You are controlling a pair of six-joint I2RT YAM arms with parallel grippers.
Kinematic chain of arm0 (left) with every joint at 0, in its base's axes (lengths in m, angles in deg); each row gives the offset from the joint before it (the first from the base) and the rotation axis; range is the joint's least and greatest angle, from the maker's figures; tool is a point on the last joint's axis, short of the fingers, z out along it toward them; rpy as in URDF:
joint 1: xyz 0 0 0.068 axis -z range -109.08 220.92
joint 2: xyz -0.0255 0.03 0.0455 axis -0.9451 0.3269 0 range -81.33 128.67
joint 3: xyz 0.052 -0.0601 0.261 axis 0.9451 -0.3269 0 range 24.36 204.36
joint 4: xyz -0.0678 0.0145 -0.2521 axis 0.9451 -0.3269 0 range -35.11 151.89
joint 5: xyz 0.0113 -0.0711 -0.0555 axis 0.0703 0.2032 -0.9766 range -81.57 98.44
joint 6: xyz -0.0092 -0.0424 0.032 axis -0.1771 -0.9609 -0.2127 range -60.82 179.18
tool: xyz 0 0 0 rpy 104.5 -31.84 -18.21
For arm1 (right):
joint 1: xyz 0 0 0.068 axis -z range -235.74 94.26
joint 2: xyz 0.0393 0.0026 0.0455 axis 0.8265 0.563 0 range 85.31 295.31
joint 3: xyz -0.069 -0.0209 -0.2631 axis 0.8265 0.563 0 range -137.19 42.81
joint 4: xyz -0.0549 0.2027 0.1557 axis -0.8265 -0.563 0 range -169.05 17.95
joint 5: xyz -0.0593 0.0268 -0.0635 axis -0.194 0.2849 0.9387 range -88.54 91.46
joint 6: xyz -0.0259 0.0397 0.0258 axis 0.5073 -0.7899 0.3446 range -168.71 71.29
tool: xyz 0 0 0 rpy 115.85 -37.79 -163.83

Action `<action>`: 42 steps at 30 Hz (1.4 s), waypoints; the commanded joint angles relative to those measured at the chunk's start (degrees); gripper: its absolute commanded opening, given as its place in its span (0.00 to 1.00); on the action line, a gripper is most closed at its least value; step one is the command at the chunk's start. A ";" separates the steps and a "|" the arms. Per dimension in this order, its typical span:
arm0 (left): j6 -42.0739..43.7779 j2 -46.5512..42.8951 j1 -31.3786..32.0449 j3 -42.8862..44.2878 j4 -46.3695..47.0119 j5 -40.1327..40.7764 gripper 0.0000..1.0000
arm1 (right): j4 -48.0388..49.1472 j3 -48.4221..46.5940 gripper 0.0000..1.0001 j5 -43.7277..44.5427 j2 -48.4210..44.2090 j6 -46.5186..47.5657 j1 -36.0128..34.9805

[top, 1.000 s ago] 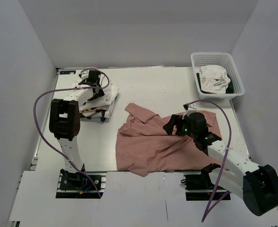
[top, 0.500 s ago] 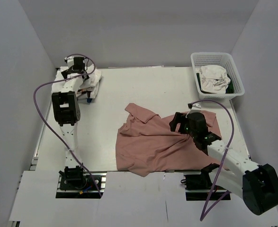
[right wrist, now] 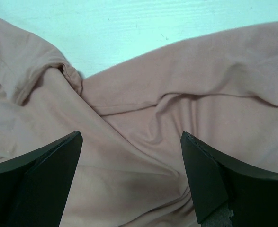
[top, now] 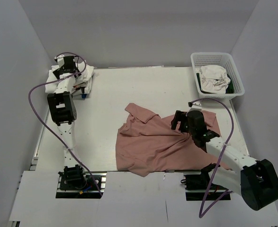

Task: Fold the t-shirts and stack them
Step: Put the neatly folded tshirt into the corner of the board with the left arm, then flatten out the tshirt

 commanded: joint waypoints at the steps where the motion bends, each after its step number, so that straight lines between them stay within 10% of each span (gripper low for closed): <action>1: 1.22 -3.70 -0.34 0.54 -5.66 -4.04 1.00 | 1.55 -3.90 0.90 1.25 0.62 0.42 -0.11; 10: -0.62 -24.18 1.41 -10.79 -6.72 -10.18 1.00 | 1.38 -4.34 0.90 1.05 -1.05 -1.86 -0.02; 14: -8.52 -27.52 4.31 -9.72 -22.42 -15.96 1.00 | -7.19 -4.25 0.90 13.33 -2.19 -10.09 0.33; 19: -11.54 -36.74 13.35 -29.14 -11.84 -27.24 1.00 | -17.86 -7.59 0.90 19.26 -1.93 -17.96 3.05; 24: -11.53 -34.74 25.39 -36.36 -11.83 -26.88 1.00 | -20.16 -9.09 0.90 21.46 -1.58 -16.82 5.42; 42: -8.63 -26.04 31.13 -39.89 -3.49 -35.58 0.72 | -18.75 -9.00 0.90 21.90 4.39 -15.14 17.54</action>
